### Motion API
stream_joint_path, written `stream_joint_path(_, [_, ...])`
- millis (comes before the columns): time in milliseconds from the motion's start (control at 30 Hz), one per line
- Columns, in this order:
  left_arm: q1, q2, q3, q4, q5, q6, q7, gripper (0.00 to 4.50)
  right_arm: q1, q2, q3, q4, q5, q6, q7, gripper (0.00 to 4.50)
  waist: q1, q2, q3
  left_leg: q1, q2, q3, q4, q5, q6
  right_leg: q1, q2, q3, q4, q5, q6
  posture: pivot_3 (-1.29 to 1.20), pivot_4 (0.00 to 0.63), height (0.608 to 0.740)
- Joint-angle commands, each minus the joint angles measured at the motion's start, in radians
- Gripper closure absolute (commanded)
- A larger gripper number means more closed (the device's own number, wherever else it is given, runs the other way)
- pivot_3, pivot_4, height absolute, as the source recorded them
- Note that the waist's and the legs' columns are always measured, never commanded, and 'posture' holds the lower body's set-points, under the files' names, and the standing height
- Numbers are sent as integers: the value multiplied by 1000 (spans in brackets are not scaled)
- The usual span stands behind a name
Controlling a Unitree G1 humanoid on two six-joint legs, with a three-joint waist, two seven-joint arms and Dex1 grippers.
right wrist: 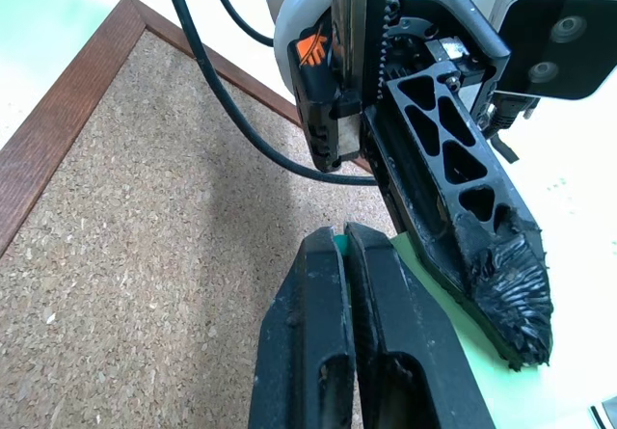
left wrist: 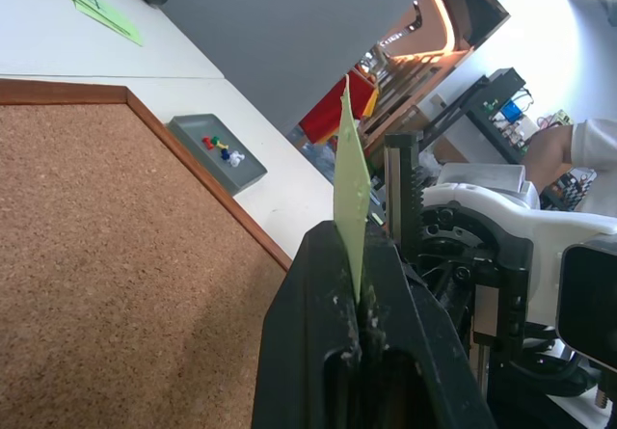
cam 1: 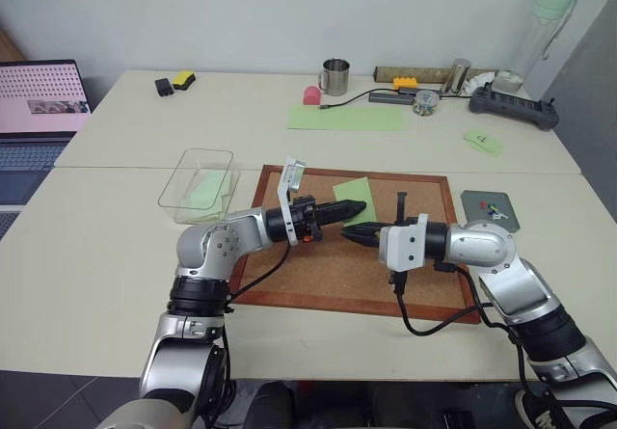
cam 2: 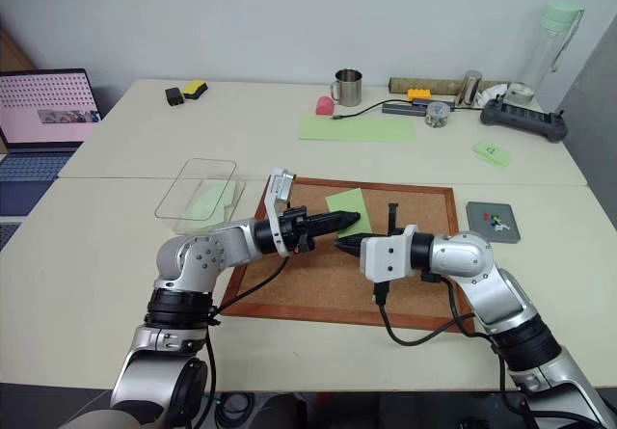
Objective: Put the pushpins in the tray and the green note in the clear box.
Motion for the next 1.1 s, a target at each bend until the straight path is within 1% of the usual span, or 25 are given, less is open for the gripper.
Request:
stream_joint_path(33, [-4,45,-109,27,150,-176,-40,4471,-10,-7,-34,-31,16,0,-12,4500,0,0,0,0,0,0,0,0,0,0,0,0,0,0,0,0,150,740])
stream_joint_path(167, [-17,49,-138,80,219,-292,-52,4471,3,-19,-46,-55,25,11,-11,4500,1,0,0,0,0,0,0,0,0,0,0,0,0,0,0,0,150,740])
stream_joint_path(300, [-44,41,-118,87,209,-291,-57,4471,24,-28,-64,-90,42,32,-17,4500,1,0,0,0,0,0,0,-2,3,0,0,0,0,0,0,0,150,740])
stream_joint_path(467, [-45,49,-137,79,233,-316,-74,4471,73,-39,-112,-135,67,78,-35,4500,1,0,0,0,0,0,0,-2,4,0,0,0,0,0,0,0,150,740])
stream_joint_path(567, [-61,48,-137,53,241,-335,-77,4471,121,-9,-201,-180,135,218,-108,4500,1,0,0,0,0,0,0,-2,4,0,0,0,0,0,0,0,150,740])
stream_joint_path(667, [-80,43,-151,12,269,-419,-98,4471,168,18,-316,-182,199,345,-193,4500,4,0,0,0,0,0,0,-2,4,0,0,0,0,0,0,0,150,740])
stream_joint_path(800, [-110,30,-198,-35,322,-555,-134,4471,187,28,-460,-84,200,398,-324,4500,6,0,0,0,-1,1,0,-2,4,0,-1,0,0,0,0,0,150,740])
stream_joint_path(900, [-148,17,-237,-70,354,-617,-154,4471,173,29,-568,44,218,476,-415,4500,7,0,0,0,-1,1,0,-2,4,0,-1,1,0,0,0,0,150,740])
stream_joint_path(967, [-160,17,-274,-88,390,-661,-171,4471,156,32,-635,133,261,531,-443,4500,6,0,0,0,-2,2,0,-2,4,0,-1,2,0,0,0,0,150,740])
stream_joint_path(1100, [-155,9,-307,-67,427,-713,-179,4471,112,25,-692,259,313,604,-469,4500,2,1,0,0,-2,3,0,-2,4,0,-1,3,0,0,0,0,150,740])
